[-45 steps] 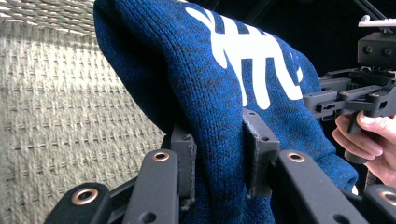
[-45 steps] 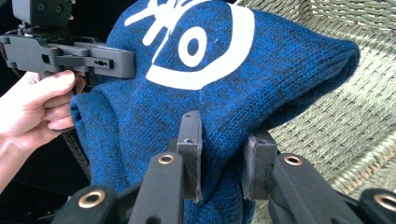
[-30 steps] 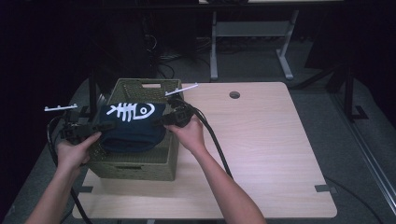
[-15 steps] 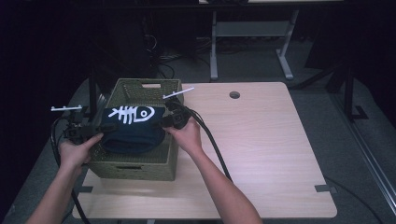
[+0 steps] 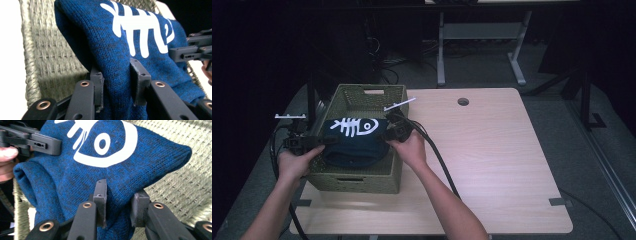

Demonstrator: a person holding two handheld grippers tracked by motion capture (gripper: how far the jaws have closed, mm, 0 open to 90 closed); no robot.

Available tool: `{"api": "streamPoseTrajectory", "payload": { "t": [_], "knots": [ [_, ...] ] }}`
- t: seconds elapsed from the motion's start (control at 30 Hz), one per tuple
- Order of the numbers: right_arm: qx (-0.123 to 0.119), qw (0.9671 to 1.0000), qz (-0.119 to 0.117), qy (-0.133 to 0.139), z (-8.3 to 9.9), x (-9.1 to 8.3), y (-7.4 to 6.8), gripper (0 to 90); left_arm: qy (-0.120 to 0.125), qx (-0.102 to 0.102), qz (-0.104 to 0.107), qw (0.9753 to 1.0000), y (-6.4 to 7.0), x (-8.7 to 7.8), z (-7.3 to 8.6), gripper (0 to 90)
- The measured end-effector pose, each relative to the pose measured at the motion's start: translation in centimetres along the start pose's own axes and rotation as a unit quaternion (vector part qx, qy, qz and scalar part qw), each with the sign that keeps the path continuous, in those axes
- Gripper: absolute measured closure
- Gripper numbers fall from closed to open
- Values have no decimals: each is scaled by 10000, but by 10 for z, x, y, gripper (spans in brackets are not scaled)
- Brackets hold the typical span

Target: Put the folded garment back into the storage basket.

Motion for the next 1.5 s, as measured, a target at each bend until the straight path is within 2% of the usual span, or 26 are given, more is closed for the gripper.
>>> {"api": "streamPoseTrajectory", "payload": {
  "t": [0.43,0.67,0.73,0.8,0.83,0.9,1.0,1.13,1.33,1.5],
  "knots": [
    [9,10000,94,-18,7,6,4,704,-44,-63,-131,9999,-4,1,0,673],
    [-15,9999,131,1,6,3,3,706,3,-37,-148,9999,-2,2,0,674],
    [-30,9999,151,25,6,2,3,700,68,-26,-217,9997,-2,1,-1,653],
    [-118,9994,332,38,4,-1,3,628,206,11,-417,9989,-3,-1,-4,595],
    [-169,9990,420,67,3,-4,4,558,264,-16,-431,9987,-4,-2,-5,579],
    [-182,9989,431,104,-2,-9,6,506,373,-17,-519,9980,-6,-5,-7,534],
    [-304,9980,533,153,-5,-16,6,474,437,-46,-493,9978,-6,-8,-10,544],
    [-305,9981,460,257,-9,-28,5,477,489,-51,-379,9981,-2,-11,-12,555],
    [-239,9984,117,502,-12,-47,1,493,636,41,-148,9979,12,-14,-13,555],
    [-243,9975,-42,667,-13,-63,0,491,771,171,-22,9969,24,-15,-14,551]
  ]
}}
Point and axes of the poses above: each handheld gripper's, and its own axes: x roughly forward along the jaws, z roughly out of its underside, y roughly to its right, the point moved 6 cm from there along x, roughly forward along the jaws, and after that the axes turned 10 degrees about -z, right-handed, at the moved point
